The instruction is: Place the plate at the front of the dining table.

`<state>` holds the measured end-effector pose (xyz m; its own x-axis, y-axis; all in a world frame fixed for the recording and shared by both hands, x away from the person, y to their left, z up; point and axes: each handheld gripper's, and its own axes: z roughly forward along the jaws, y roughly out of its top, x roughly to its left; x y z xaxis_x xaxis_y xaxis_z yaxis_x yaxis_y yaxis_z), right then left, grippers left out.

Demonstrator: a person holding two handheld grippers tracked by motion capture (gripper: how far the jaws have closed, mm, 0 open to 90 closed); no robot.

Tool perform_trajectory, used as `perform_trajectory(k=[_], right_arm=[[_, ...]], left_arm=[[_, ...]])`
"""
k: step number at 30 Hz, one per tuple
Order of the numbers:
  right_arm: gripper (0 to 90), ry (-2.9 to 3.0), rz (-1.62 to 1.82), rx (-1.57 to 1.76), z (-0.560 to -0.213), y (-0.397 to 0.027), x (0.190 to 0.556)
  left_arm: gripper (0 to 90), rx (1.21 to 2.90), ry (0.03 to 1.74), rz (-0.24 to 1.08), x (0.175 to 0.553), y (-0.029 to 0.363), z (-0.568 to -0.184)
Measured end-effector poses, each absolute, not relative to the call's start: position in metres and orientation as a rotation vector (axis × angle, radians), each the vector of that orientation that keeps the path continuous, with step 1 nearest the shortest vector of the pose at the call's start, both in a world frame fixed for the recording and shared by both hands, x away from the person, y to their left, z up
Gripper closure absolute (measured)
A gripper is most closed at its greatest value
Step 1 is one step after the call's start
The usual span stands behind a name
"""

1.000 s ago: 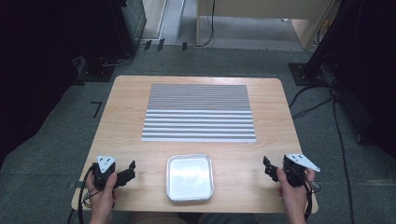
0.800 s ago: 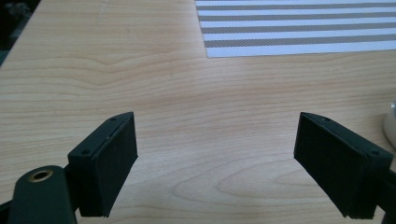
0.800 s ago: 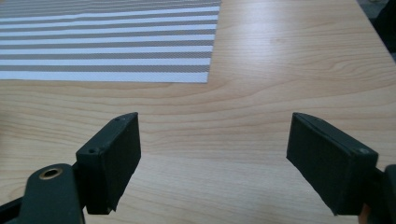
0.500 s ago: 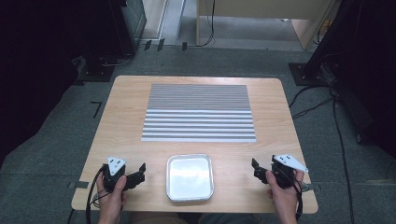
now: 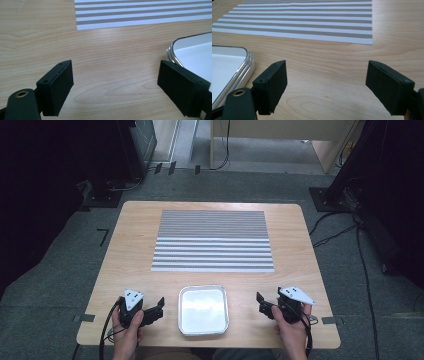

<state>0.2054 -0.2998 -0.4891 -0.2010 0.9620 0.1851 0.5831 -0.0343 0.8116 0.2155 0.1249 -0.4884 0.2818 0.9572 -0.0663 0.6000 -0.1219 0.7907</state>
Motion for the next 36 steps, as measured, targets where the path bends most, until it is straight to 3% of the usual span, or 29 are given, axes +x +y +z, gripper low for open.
perform_trajectory(k=[25,31,36], right_arm=[[23.5,1.884,1.191,1.6,-0.49,-0.251,0.203],[32.9,1.896,1.214,1.598,-0.491,-0.245,0.202],[50.0,1.921,1.297,1.564,-0.492,-0.24,0.199]], left_arm=[[12.2,1.829,1.293,0.497,0.209,0.091,-0.49],[16.0,1.853,1.271,0.474,0.206,0.084,-0.491],[30.1,1.851,1.298,0.466,0.204,0.078,-0.492]])
